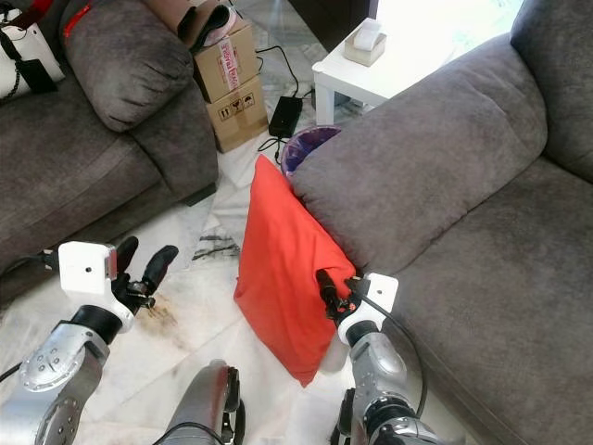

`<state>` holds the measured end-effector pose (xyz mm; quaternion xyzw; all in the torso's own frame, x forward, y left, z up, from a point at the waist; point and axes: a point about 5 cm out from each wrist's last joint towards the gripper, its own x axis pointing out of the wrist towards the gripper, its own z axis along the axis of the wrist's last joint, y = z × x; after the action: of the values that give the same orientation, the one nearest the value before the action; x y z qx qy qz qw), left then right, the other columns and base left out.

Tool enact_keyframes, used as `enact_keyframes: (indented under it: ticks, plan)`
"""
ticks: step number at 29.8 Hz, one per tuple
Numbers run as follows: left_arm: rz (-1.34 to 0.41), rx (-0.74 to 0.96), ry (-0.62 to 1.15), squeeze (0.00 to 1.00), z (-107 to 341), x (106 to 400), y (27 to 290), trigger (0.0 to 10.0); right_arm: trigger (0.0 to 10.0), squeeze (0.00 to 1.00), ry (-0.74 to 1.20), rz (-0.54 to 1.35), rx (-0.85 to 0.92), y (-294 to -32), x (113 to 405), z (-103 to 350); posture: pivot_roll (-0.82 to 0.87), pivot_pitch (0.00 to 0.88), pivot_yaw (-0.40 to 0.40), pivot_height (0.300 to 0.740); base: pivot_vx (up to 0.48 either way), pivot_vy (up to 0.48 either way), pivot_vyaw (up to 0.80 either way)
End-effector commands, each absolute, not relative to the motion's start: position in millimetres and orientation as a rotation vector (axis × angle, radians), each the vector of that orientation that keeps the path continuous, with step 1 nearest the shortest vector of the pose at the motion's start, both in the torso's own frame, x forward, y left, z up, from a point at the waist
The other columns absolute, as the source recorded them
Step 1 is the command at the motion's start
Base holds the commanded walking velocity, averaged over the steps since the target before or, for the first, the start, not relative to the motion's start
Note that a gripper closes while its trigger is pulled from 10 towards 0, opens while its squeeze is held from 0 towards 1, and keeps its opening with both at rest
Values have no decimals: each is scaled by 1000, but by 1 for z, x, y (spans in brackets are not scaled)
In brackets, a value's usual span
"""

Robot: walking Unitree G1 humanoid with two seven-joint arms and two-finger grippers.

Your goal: Move the pillow to the sofa from floor

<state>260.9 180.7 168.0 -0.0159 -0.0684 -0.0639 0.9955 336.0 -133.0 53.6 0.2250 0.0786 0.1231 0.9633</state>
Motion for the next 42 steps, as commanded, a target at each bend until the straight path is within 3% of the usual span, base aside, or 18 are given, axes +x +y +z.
enact_keyframes:
  ticks: [1, 22, 42]
  plan:
    - [-116, -19, -130, 0, 168, 256, 182, 10000, 0, 0, 189, 248, 477, -129, 328, 44, 272, 351, 95, 630, 0, 0, 0]
    - [-90, -54, -123, 0, 155, 266, 177, 10000, 0, 0, 177, 321, 442, -123, 324, 42, 219, 297, 41, 630, 0, 0, 0]
    - [4, 31, 32, 0, 91, 254, 195, 10000, 0, 0, 207, 262, 413, -136, 301, 19, 123, 194, 0, 630, 0, 0, 0]
